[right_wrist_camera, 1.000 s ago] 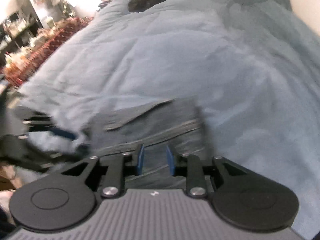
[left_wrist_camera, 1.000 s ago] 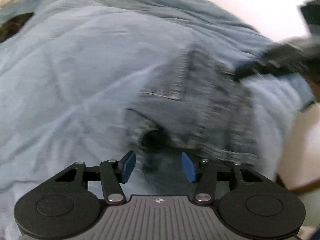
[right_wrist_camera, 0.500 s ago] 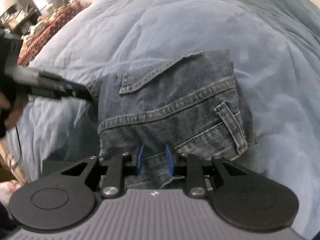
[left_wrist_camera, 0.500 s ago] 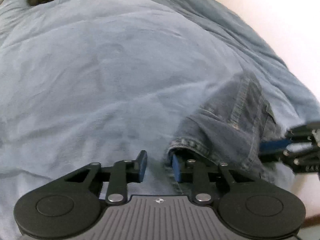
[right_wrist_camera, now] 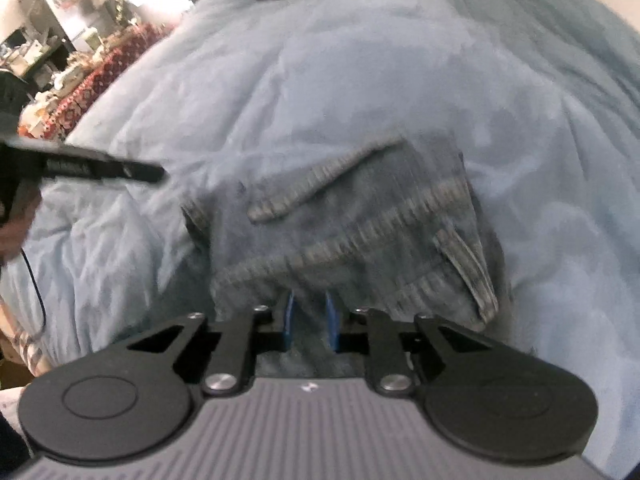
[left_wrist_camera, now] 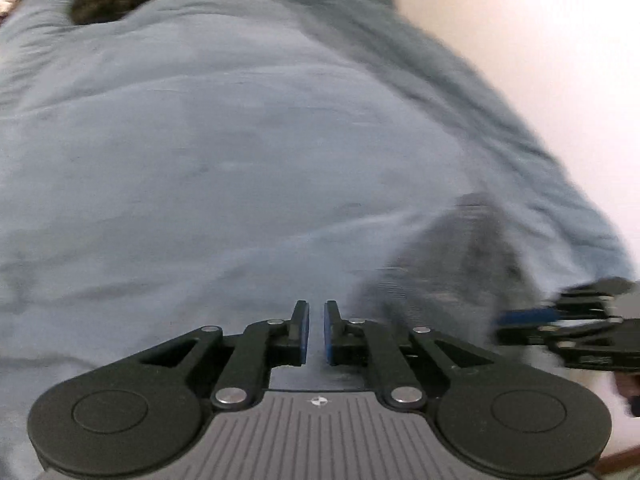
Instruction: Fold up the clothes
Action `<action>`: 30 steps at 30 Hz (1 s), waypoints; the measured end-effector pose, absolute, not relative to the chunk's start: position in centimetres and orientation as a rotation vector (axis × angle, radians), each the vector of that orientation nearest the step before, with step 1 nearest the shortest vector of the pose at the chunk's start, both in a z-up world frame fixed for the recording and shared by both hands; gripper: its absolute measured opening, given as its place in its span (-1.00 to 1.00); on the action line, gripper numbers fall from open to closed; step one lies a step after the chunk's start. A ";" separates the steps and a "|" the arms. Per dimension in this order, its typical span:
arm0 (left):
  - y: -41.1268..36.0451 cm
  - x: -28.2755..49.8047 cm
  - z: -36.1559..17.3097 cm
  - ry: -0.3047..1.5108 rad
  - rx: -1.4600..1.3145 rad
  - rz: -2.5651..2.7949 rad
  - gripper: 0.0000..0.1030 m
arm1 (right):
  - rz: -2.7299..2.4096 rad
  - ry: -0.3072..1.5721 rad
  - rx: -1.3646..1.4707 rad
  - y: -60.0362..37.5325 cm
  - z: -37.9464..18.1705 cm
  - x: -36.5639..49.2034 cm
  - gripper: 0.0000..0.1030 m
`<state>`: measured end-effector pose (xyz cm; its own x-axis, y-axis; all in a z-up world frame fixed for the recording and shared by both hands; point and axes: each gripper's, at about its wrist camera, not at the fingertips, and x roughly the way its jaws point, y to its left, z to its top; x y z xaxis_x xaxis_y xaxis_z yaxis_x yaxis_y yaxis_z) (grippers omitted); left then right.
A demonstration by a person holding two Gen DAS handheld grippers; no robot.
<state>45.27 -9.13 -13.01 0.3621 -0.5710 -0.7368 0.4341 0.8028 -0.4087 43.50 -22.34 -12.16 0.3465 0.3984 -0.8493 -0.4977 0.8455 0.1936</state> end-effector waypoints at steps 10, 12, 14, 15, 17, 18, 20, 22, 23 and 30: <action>-9.9 46.3 -20.4 1.023 -0.226 -0.866 -0.94 | 0.617 0.969 -0.157 -21.7 -14.4 41.5 -0.71; -9.0 46.1 -20.9 0.995 -0.211 -0.909 -0.94 | 0.624 0.949 -0.167 -21.6 -14.9 41.1 -0.72; -8.2 45.6 -21.0 0.957 -0.184 -0.948 -0.94 | 0.635 0.925 -0.172 -21.7 -15.3 40.7 -0.75; -7.7 45.3 -21.3 0.942 -0.158 -0.954 -0.95 | 0.639 0.904 -0.170 -21.9 -15.5 40.4 -0.75; -6.7 44.7 -22.2 0.905 -0.057 -0.874 -0.95 | 0.638 0.858 -0.166 -22.3 -15.9 39.5 -0.76; -6.1 44.3 -22.6 0.882 -0.018 -0.827 -0.95 | 0.638 0.835 -0.164 -22.5 -16.1 39.1 -0.76; -4.6 43.8 -22.4 0.845 -0.097 -0.797 -0.96 | 0.620 0.777 -0.171 -22.6 -16.4 38.0 -0.76; -4.0 42.2 -21.7 0.757 -0.066 -0.769 -0.96 | 0.589 0.719 -0.171 -22.7 -16.6 36.8 -0.75; -3.9 41.4 -21.6 0.725 -0.046 -0.763 -0.93 | 0.564 0.691 -0.161 -22.7 -16.7 36.2 -0.73; -2.8 35.5 -19.2 0.597 -0.081 -0.702 -0.22 | 0.466 0.587 -0.032 -23.7 -15.3 32.1 -0.52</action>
